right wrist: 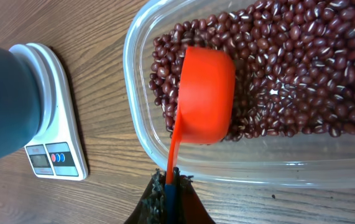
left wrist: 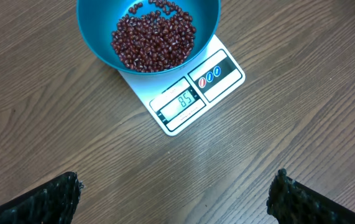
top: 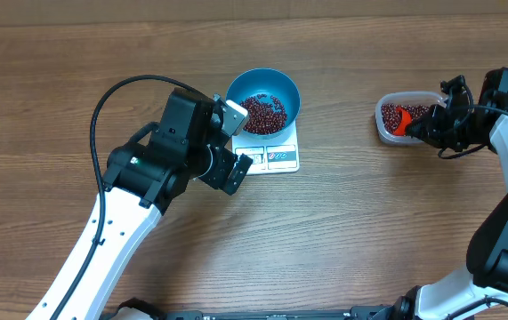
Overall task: Scoop item into bowl and weigh 150g on scale
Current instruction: 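Dip the red scoop into the tub beans with the right gripper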
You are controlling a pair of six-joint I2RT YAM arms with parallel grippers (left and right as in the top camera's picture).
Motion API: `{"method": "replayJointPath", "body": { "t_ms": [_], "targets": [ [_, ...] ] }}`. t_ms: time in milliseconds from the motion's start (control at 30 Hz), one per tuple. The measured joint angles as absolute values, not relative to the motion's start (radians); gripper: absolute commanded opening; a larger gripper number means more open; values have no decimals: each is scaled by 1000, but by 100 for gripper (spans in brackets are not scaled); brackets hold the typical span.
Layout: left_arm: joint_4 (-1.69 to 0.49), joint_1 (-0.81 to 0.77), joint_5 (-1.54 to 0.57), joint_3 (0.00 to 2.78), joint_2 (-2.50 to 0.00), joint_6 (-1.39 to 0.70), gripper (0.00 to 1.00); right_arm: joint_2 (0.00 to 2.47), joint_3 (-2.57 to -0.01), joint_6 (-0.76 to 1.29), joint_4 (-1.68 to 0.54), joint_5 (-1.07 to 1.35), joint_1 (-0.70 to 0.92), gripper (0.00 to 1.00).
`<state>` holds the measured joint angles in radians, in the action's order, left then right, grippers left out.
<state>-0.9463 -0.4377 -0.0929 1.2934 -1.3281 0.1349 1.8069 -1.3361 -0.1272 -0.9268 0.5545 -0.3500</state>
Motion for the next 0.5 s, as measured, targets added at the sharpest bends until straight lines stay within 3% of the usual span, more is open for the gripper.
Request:
{"method": "replayJointPath", "body": {
  "t_ms": [500],
  "targets": [
    [-946,-438,-93,1293,-1328,135,100,1807,-1335,-127,-960,630,-411,4]
  ]
}}
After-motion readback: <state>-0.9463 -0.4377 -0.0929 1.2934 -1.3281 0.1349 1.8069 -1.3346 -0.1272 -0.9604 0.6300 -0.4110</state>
